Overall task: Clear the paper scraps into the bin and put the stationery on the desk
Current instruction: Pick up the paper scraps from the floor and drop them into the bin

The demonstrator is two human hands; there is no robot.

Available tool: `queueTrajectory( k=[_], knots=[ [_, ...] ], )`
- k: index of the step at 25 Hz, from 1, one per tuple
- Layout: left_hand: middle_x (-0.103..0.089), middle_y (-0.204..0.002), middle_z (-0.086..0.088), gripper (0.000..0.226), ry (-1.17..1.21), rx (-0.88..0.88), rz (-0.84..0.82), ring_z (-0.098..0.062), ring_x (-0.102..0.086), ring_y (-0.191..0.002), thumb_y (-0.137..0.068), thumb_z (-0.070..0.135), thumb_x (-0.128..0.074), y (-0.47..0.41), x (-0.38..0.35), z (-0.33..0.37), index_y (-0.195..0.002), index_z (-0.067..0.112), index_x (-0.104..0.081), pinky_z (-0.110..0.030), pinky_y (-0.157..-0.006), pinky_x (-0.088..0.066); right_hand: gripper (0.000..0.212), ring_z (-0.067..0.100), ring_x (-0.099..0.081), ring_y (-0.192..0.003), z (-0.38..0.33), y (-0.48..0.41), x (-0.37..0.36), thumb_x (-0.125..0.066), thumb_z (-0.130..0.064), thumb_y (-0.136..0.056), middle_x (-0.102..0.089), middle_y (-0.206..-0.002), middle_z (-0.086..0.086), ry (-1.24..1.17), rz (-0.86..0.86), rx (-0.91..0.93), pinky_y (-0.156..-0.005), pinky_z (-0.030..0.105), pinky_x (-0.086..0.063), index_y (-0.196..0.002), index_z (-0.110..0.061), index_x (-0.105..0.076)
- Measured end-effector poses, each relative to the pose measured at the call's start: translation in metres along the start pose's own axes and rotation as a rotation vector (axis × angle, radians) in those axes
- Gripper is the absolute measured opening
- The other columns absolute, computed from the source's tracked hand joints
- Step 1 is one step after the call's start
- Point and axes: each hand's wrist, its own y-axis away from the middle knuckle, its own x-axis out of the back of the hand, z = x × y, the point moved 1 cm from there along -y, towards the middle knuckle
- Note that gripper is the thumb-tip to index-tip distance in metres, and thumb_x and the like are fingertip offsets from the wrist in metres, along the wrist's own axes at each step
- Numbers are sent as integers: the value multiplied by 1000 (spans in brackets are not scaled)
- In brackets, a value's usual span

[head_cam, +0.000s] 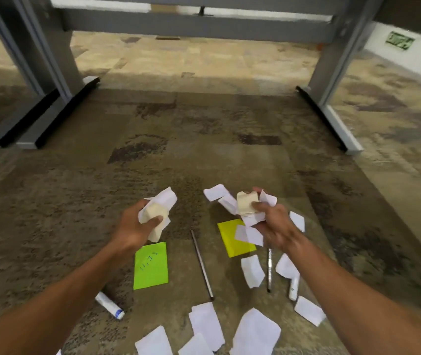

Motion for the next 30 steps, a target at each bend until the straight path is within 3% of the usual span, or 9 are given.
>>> queueTrajectory(
  k=[6,9,13,15,18,21,25,28,30],
  knots=[
    [-70,-105,-9,34,38,-182,-251,-27,-64,-96,-81,10,-70,32,-107,120,-113,20,-63,-46,-87,-53,43,26,-65,-87,-92,81,57,-37,18,-89,-65,-104,16,142,219,239,-76,37,-55,-125,-1,-51],
    [-67,-103,0,34,46,-296,-364,-28,-63,-101,-81,14,-70,65,-172,180,-113,24,-62,-47,-84,-56,48,27,-57,-102,-149,132,93,-38,17,-91,-58,-122,22,393,276,335,-84,40,-51,-132,-5,-46],
    [-63,-103,9,36,82,-407,-449,-16,-58,-100,-82,19,-69,114,-250,249,-116,25,-60,-33,-85,-48,62,21,-51,-112,-210,203,137,-36,14,-86,-56,-127,10,1261,451,493,-95,30,-41,-140,-16,-43],
    [-63,-103,9,38,135,-424,-472,-12,-57,-96,-81,20,-70,141,-286,280,-118,24,-59,-25,-80,-43,72,24,-34,-139,-222,231,158,-39,14,-86,-42,-148,5,1605,581,486,-117,46,-23,-144,-27,-34],
    [-65,-113,2,42,170,-435,-524,-16,-58,-102,-82,22,-69,181,-335,320,-122,20,-57,-27,-83,-47,91,28,-3,-149,-227,266,193,-51,16,-80,-15,-159,4,2038,724,236,-115,64,-2,-149,-31,-15],
    [-62,-120,-8,44,97,-348,-511,-24,-56,-105,-83,26,-68,211,-373,342,-124,20,-55,-36,-89,-51,95,32,2,-149,-226,290,234,-59,13,-79,-8,-161,5,2080,788,14,-115,66,-11,-150,-28,-11],
    [-61,-117,-13,36,60,-260,-641,-27,-62,-94,-83,21,-69,245,-413,348,-116,15,-57,-44,-84,-57,84,34,-10,-147,-211,302,272,-59,12,-80,-20,-156,9,1970,779,-30,-112,62,-24,-147,-22,-22],
    [-63,-112,-11,42,60,-209,-724,-23,-62,-88,-82,23,-72,263,-431,341,-118,10,-55,-37,-74,-58,91,33,-4,-148,-205,307,289,-58,14,-80,-13,-159,7,1789,840,-84,-112,65,-20,-149,-25,-14],
    [-59,-124,-11,59,45,-158,-800,-25,-59,-103,-83,35,-70,268,-440,337,-131,9,-48,-36,-83,-54,94,34,0,-148,-205,309,296,-57,14,-80,-7,-160,6,1732,869,-103,-114,65,-17,-150,-24,-7]
  ],
)
